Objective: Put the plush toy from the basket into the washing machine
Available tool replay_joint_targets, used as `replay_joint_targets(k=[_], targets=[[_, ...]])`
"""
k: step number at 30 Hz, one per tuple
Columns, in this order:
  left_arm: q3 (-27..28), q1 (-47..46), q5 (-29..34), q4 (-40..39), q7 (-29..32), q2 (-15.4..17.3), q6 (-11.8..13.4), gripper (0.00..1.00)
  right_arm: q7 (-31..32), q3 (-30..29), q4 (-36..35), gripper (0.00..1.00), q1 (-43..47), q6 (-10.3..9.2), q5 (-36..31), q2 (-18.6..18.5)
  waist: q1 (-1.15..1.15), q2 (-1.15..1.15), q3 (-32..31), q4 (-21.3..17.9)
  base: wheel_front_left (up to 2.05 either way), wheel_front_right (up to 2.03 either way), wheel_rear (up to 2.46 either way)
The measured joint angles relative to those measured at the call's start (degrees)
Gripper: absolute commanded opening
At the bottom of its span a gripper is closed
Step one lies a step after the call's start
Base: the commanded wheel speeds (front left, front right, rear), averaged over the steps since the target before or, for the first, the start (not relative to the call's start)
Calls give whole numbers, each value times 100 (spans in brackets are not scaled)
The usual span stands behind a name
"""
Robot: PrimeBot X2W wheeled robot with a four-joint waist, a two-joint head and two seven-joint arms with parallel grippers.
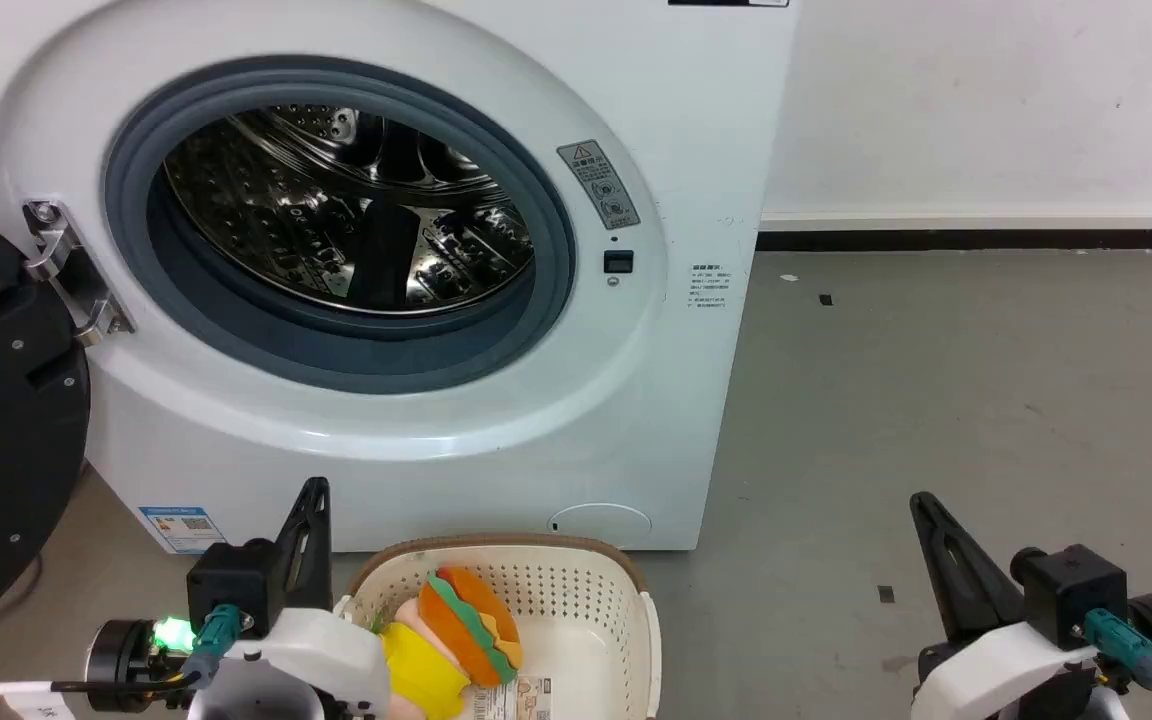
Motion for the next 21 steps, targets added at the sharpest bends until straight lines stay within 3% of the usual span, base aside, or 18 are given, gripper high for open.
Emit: replay_joint_targets(k=[21], targets=[[0,0,0,0,0,0,0,0,0,0,0,0,0,0,0,0,0,0,0,0,0,0,0]])
